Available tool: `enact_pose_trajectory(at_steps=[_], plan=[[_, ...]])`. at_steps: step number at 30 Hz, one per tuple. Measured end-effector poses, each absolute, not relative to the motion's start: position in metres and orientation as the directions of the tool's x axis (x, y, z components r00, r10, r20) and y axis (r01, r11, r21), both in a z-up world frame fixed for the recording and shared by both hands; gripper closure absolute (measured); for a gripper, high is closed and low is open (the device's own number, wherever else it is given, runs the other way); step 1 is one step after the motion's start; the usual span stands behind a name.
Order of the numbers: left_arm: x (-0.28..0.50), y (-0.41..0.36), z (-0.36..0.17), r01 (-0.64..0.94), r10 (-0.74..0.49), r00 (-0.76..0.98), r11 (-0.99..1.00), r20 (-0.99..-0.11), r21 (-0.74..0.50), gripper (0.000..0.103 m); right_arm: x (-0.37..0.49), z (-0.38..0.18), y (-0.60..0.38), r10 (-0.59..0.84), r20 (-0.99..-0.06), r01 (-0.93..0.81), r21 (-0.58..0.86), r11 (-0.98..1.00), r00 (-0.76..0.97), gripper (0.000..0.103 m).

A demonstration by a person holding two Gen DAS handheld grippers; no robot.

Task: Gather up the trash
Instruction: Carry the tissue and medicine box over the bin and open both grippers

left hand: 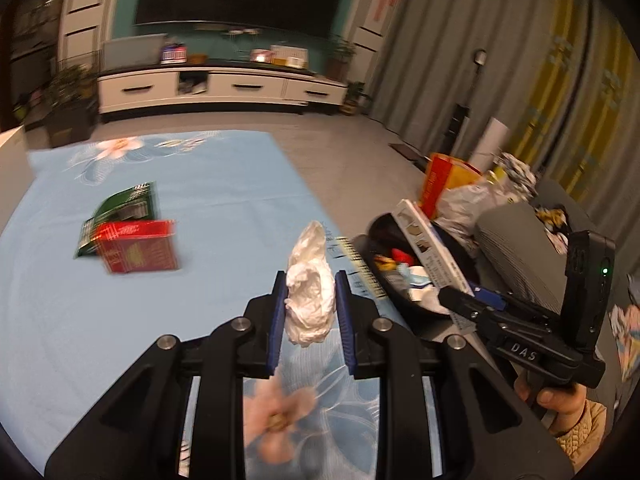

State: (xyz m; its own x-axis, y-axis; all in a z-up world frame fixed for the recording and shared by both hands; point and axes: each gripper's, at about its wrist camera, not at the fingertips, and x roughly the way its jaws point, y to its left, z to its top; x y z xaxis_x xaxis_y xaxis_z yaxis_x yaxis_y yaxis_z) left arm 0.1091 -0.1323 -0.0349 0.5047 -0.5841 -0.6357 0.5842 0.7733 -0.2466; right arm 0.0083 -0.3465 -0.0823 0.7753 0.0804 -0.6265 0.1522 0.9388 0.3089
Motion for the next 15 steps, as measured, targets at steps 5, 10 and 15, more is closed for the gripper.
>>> enact_pose_trajectory(at_steps=[5,10,15], plan=[[0.112,-0.182,-0.034,0.658,-0.632,0.439,0.71,-0.639,-0.251,0.078,-0.005,-0.089,-0.383,0.022,-0.623,0.248,0.343,0.906,0.782,0.058],[0.115,-0.232,-0.039,0.726,-0.671,0.359,0.638,-0.648,-0.258,0.078,-0.007,-0.097,-0.408,-0.018,-0.63,0.316,0.365,0.876,0.776,0.058],[0.122,-0.275,-0.055,0.759,-0.683,0.286,0.589,-0.672,-0.276,0.077,-0.002,-0.108,-0.427,-0.039,-0.643,0.365,0.383,0.849,0.765,0.058]])
